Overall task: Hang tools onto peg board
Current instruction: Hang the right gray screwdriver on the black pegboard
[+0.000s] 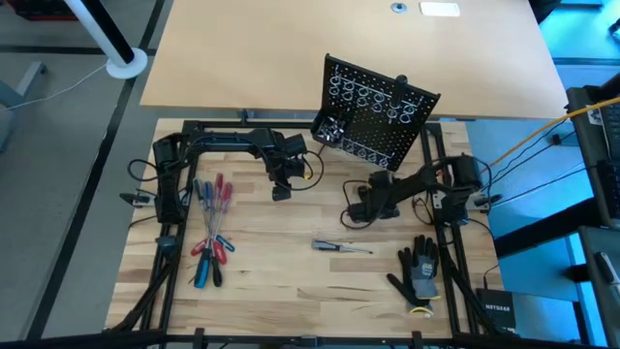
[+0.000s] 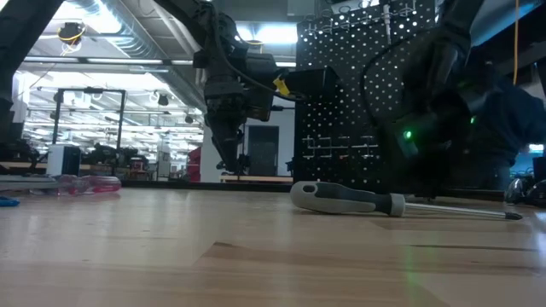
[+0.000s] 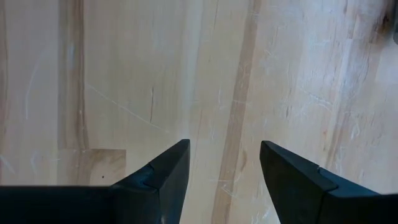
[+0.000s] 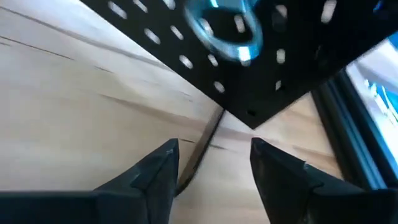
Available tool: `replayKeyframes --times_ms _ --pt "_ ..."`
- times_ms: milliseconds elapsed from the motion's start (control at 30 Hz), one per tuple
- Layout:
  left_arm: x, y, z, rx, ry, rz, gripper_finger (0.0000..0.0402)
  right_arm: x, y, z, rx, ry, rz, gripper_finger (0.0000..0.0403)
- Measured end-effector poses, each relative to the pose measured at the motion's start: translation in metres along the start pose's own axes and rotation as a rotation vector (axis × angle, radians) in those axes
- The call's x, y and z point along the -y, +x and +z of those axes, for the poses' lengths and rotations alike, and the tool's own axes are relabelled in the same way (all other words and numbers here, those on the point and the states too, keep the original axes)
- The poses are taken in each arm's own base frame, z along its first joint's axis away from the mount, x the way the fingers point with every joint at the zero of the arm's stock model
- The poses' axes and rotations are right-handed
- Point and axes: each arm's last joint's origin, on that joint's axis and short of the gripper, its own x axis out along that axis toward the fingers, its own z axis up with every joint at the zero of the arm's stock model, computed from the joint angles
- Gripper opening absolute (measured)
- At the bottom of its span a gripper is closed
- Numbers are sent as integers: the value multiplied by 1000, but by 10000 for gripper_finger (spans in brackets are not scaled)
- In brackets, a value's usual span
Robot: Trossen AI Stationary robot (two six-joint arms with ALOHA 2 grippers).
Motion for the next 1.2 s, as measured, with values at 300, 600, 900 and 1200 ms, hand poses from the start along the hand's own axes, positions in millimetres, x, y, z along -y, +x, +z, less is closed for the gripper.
replayKeyframes --times_ms 300,600,900,1200 --pt "5 1 1 -3 5 -3 184 5 -64 12 64 -121 69 216" --pt "14 -16 -2 22 23 -7 184 26 -156 9 113 -278 180 216" --pt "70 -61 -10 133 76 -18 184 30 -219 1 174 -365 453 216" --pt "140 -84 -61 488 251 6 184 5 -241 -21 172 -676 767 216"
